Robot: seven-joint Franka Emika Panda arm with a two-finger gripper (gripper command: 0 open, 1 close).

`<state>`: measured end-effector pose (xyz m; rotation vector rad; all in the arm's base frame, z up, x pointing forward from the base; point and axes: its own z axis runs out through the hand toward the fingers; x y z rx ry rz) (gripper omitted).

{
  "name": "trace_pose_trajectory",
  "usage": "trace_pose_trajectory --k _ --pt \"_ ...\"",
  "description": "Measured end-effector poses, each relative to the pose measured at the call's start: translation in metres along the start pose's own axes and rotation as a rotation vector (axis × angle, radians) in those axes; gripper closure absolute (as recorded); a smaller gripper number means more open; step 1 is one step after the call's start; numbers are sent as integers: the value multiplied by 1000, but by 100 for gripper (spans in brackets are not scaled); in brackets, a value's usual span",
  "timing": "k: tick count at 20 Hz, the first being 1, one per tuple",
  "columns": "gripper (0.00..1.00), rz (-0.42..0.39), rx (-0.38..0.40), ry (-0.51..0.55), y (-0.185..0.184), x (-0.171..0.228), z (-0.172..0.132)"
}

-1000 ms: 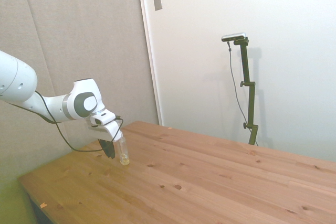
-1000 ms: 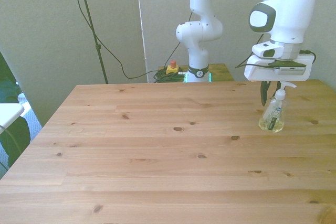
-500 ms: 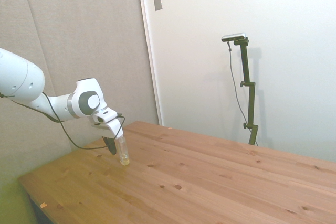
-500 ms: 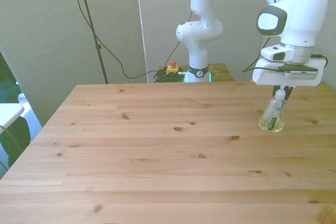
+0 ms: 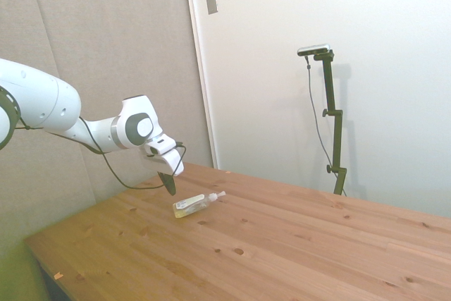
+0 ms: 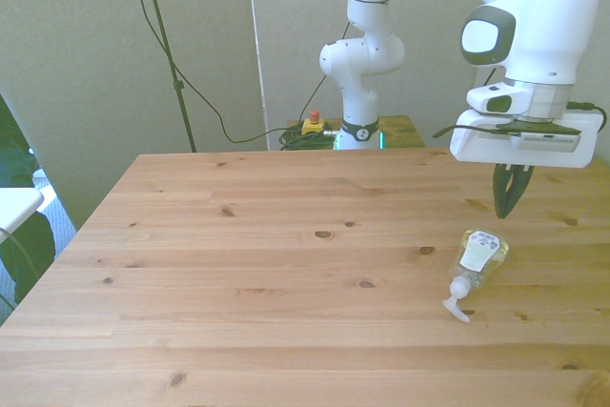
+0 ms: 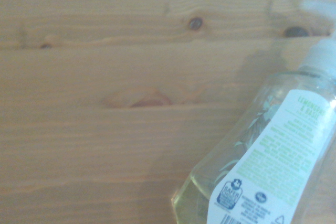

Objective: Knock down the sanitizer

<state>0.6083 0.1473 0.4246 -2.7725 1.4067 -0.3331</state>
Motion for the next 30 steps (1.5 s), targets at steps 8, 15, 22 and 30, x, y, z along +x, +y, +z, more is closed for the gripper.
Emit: trace_pose_trajectory --k 8,15,22,30 --pt "100 75 4 21 3 52 6" --pt "0 88 8 15 7 66 7" --pt "0 79 18 -8 9 69 5" --pt "0 45 23 -22 22 62 -6"
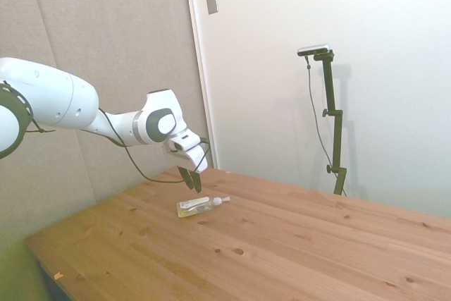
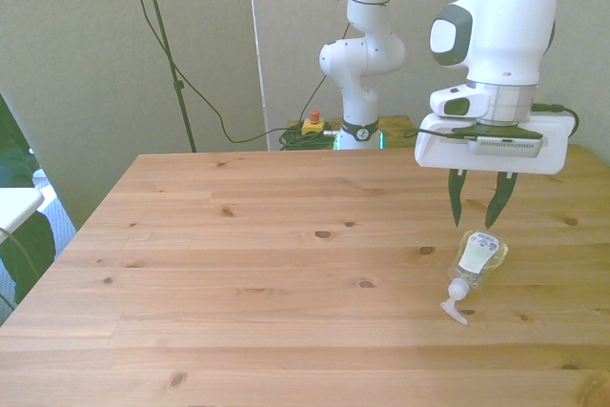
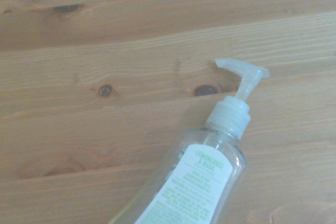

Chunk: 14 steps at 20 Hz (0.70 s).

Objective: Knock down the sanitizer

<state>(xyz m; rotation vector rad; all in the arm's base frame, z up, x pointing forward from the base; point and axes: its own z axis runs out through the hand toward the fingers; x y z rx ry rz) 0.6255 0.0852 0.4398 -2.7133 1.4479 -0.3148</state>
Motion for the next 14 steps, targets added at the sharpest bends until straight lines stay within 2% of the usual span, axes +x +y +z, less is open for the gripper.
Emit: trace_pose_trajectory --k 5,14 --pt "0 -24 -5 -5 16 -14 -10" --pt "0 -95 -29 -25 49 -63 -7"
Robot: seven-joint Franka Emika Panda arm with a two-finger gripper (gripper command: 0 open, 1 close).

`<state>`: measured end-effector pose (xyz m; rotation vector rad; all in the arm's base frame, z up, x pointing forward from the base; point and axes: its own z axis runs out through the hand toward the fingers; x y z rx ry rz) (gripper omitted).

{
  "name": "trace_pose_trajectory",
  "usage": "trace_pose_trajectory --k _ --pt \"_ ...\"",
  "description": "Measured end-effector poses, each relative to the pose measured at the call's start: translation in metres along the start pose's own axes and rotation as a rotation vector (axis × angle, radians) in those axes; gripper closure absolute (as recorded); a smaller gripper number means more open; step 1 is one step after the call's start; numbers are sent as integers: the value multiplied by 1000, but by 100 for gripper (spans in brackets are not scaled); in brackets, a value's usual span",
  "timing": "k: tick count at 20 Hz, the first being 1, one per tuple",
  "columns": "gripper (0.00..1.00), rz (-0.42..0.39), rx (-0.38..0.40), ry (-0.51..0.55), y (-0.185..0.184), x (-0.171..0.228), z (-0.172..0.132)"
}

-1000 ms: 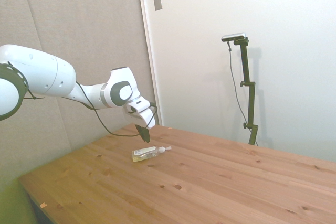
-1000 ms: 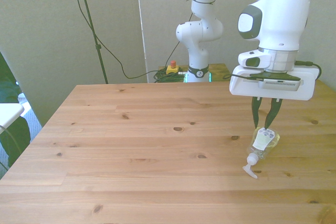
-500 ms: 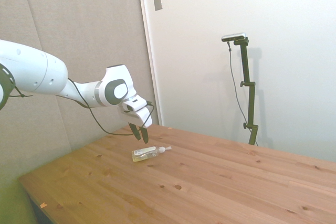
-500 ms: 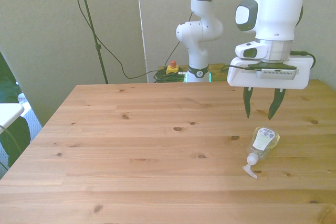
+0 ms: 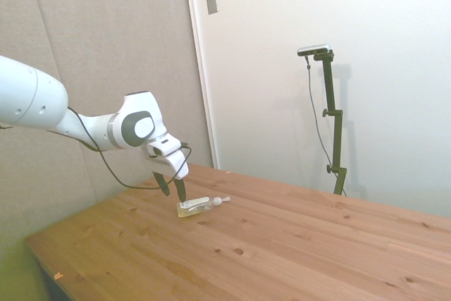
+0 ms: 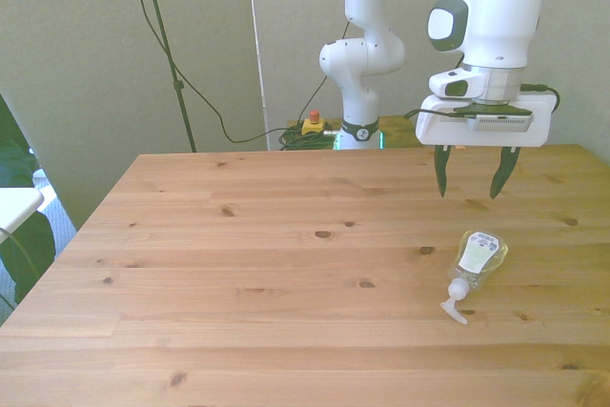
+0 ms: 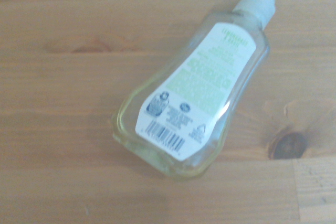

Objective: Knock down the sanitizer

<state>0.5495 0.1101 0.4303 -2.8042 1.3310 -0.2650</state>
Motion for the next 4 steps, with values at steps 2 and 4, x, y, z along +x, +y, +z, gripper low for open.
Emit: trace_pose_trajectory --k 2,4 --pt "0 -14 1 1 9 -11 2" --pt "0 -27 2 2 17 -21 3"
